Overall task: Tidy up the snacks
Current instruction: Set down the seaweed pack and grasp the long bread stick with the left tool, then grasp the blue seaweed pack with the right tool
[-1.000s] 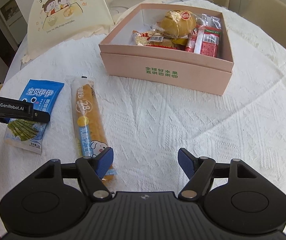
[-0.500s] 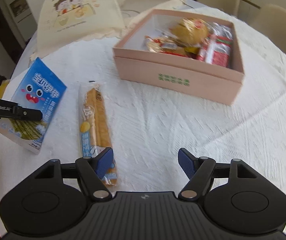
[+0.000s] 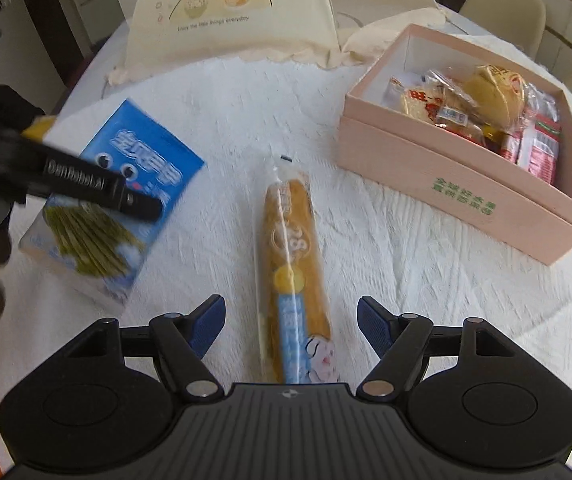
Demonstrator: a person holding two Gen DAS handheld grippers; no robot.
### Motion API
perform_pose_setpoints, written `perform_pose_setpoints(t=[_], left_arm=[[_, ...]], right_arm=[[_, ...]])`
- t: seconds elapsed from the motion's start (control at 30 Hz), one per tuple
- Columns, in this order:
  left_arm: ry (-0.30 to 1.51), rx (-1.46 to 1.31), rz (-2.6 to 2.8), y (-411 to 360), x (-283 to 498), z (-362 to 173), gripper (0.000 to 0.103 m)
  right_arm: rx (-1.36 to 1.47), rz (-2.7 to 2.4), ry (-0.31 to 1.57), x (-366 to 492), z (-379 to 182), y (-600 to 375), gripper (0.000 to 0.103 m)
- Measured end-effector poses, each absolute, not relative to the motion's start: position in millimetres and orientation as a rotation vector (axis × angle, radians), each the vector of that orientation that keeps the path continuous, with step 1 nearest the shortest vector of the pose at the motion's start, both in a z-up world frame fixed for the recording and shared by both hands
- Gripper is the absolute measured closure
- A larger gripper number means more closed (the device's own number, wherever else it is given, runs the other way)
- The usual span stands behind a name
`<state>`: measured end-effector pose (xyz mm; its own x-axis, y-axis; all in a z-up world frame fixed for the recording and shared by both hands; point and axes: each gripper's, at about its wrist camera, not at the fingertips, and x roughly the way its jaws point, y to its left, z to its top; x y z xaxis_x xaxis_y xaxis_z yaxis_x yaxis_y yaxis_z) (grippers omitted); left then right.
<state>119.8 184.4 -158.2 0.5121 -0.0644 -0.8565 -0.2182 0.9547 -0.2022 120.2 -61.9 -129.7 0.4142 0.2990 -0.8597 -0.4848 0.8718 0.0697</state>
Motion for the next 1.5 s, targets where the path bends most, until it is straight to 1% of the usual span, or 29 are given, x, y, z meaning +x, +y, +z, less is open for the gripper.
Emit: perform_pose_setpoints(t=[0.13,0.23,0.33,0.47,0.53,0.6,0.67,0.7,0.73,0.8,0.87,1.03,1.13,1.23,1.37,1.5], left_arm=[[0.962,-0.377,0.14,211.0,93.4,-134.3,0.053],[0.925,-0.438,0.133,210.6,84.4,-116.6,0.053],[0.991,-0.555,-0.012,182.4,98.1,-118.9,0.053],[1.133,-0.638,-0.115,122.9,131.7,-146.4,0.053],[1.17,-0.601,-0.105,96.1,147.3,-156.2,0.053],[1.185,-0.483,-0.07,70.2,159.6,-162.3,0.05],[1.207,-0.366,-0.042,51.1,166.7,-171.8,0.051],[1.17,-0.324,-0.035,44.5,165.9,-170.1,0.051],[1.161,-0.293,-0.032,40.2,165.0,-170.3,0.058],[1.15,-0.221,-0.023,30.6,161.2,-170.4,0.063],[1.151,-0.237,-0.05,29.4,153.6,-170.1,0.065],[1.134,-0.31,-0.105,49.3,132.7,-161.1,0.066],[1.102,-0.386,-0.122,73.0,116.3,-144.3,0.067],[1.053,-0.475,-0.105,116.3,95.5,-129.3,0.067],[0.982,-0.554,0.02,192.6,57.6,-113.0,0.067],[0.958,-0.623,0.18,265.3,29.1,-115.2,0.067]], right_arm=[[-0.229,0.488,0.986,110.0,-127.3,-67.3,0.03],[-0.221,0.464,0.988,114.1,-126.2,-73.4,0.03],[-0.168,0.426,0.986,119.9,-120.8,-91.8,0.03],[-0.156,0.352,0.939,120.2,-109.2,-125.2,0.029],[-0.155,0.315,0.923,118.8,-106.0,-142.9,0.029],[-0.145,0.288,0.914,115.0,-104.3,-160.3,0.029],[-0.133,0.263,0.915,111.4,-105.4,-175.8,0.029],[-0.128,0.254,0.917,109.2,-106.4,-182.3,0.029],[-0.125,0.245,0.92,107.3,-108.3,-188.2,0.029],[-0.128,0.228,0.928,103.5,-113.0,-196.9,0.029],[-0.129,0.213,0.942,102.9,-117.2,-201.7,0.029],[-0.098,0.254,0.966,109.5,-118.9,-193.6,0.029],[-0.108,0.322,0.972,115.6,-116.4,-165.7,0.029],[-0.081,0.412,1.001,120.8,-115.0,-130.4,0.029],[0.023,0.535,1.099,134.4,-122.0,-75.7,0.029],[0.103,0.553,1.197,148.9,-136.2,-15.2,0.029]])
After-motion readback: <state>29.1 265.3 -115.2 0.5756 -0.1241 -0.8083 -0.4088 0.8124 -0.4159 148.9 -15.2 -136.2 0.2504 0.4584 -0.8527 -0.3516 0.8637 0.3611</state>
